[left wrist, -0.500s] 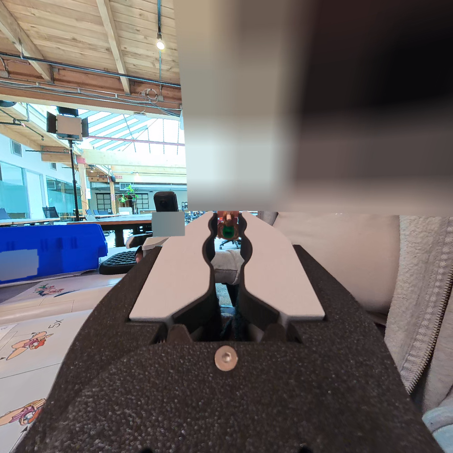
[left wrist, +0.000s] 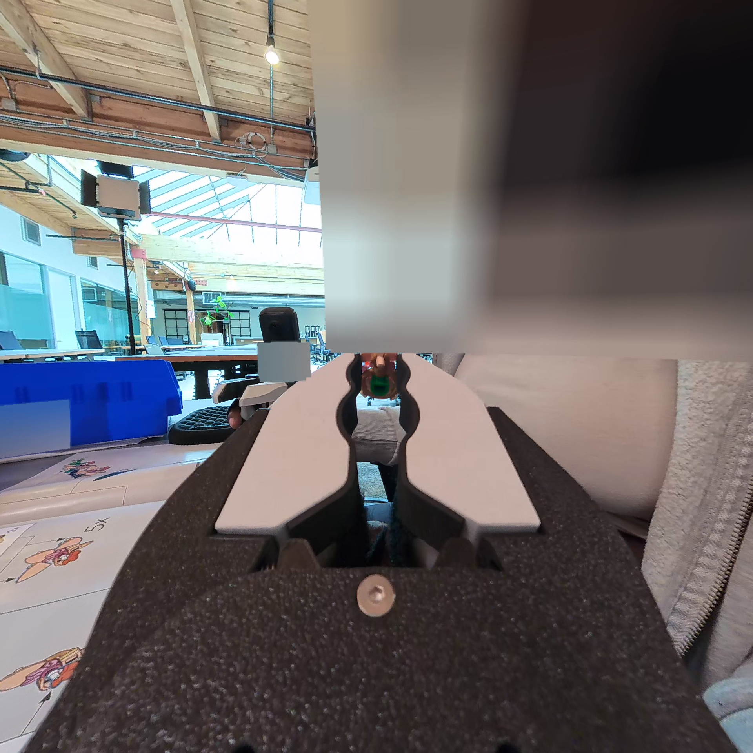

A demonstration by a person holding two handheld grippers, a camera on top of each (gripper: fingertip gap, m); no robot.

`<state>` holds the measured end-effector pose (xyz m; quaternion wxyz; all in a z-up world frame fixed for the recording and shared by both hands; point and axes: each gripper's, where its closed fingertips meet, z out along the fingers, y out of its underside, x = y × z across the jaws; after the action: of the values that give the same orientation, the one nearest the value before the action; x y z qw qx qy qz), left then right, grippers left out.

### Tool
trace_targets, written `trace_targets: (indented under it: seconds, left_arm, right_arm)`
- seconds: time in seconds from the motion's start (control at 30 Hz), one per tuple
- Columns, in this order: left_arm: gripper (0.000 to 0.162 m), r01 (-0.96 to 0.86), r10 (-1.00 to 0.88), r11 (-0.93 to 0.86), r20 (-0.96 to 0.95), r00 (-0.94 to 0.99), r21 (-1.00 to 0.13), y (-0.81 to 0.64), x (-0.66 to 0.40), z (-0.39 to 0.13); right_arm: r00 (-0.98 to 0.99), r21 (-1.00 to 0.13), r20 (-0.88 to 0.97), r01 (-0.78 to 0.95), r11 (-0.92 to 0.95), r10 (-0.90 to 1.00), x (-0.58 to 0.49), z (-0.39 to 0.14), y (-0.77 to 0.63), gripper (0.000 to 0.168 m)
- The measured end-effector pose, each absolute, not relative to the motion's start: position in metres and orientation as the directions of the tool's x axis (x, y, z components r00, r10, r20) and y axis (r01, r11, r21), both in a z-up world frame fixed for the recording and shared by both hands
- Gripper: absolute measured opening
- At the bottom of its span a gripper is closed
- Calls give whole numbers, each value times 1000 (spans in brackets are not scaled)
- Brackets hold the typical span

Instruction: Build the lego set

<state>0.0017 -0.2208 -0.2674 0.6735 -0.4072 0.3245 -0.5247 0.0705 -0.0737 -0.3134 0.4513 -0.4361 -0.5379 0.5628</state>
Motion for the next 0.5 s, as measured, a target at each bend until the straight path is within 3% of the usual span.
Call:
trace_targets:
  seconds: [0.5]
  left_arm:
    - [15,434,-968,118,-6,251,-893,-219,2,-269]
  right_arm:
    - [-214,-999,-11,-33,-18,977,70,-314,-73,15]
